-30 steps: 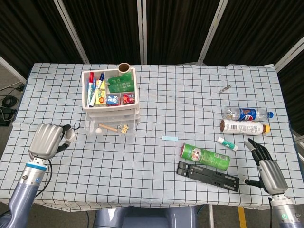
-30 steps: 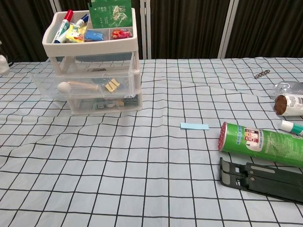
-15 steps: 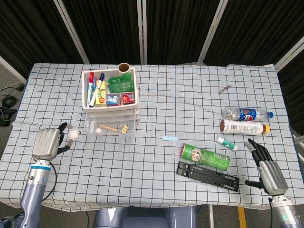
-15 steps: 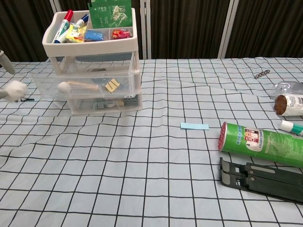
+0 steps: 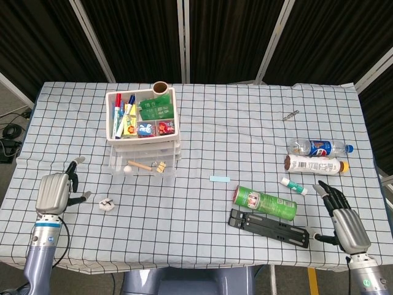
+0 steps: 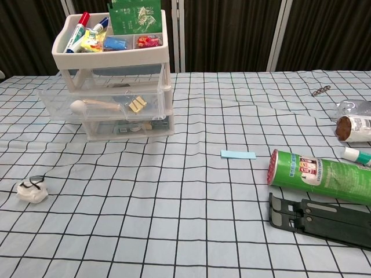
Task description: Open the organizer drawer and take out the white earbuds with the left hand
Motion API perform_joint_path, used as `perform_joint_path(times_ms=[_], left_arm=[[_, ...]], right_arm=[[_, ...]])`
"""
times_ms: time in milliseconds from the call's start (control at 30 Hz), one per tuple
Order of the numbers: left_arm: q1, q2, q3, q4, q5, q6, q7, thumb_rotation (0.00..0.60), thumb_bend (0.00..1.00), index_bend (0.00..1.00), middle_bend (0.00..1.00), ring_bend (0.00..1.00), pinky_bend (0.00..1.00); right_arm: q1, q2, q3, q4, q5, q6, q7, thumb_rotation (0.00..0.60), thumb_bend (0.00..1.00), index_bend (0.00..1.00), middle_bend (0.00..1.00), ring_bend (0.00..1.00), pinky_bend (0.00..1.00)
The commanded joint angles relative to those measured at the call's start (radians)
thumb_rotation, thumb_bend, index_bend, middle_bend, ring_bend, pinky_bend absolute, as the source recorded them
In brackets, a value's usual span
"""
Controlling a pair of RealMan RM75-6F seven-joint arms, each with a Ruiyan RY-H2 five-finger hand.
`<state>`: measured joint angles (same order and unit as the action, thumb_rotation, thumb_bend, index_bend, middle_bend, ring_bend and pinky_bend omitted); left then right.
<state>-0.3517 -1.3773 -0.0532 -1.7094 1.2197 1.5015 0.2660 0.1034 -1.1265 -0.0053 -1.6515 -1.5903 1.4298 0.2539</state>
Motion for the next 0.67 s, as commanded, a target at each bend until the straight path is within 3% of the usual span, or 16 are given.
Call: perform_joint_path(times_ms=[33,167,233,333,667], left_arm=[[0.047,0.001,0.036,-0.002,0.076,0.062,-0.031,0.6,0.13,0.05,0.43,0.43,0.42],[0.103,-0.016,0.087,0.023,0.172,0.139,-0.02,0.6,0.12,0.0,0.11,0.14,0.2],[0.13,-0.02,0.11,0.028,0.197,0.158,-0.012,0.6,0.12,0.0,0.01,0.03,0.08],[0.16,-0.011,0.137,0.023,0.206,0.158,0.003,0.6,0.1,0.0,0.0,0.0,0.0],[0.223,0.01,0.157,0.027,0.225,0.148,0.011,0.6,0.09,0.0,0.0,0.0,0.0]], right_arm=[[0.0,-0.01,0.004,0.013,0.006,0.001,-0.032,0.6,0.11,0.01,0.0,0.0,0.0],[-0.001,-0.024,0.011,0.023,0.019,0.003,-0.066,0.6,0.11,0.01,0.0,0.0,0.0],[-0.002,-0.027,0.014,0.024,0.023,0.005,-0.077,0.6,0.11,0.01,0.0,0.0,0.0],[-0.003,-0.03,0.016,0.024,0.027,0.007,-0.092,0.6,0.11,0.01,0.0,0.0,0.0],[-0.003,-0.039,0.027,0.038,0.045,0.007,-0.128,0.6,0.11,0.01,0.0,0.0,0.0]])
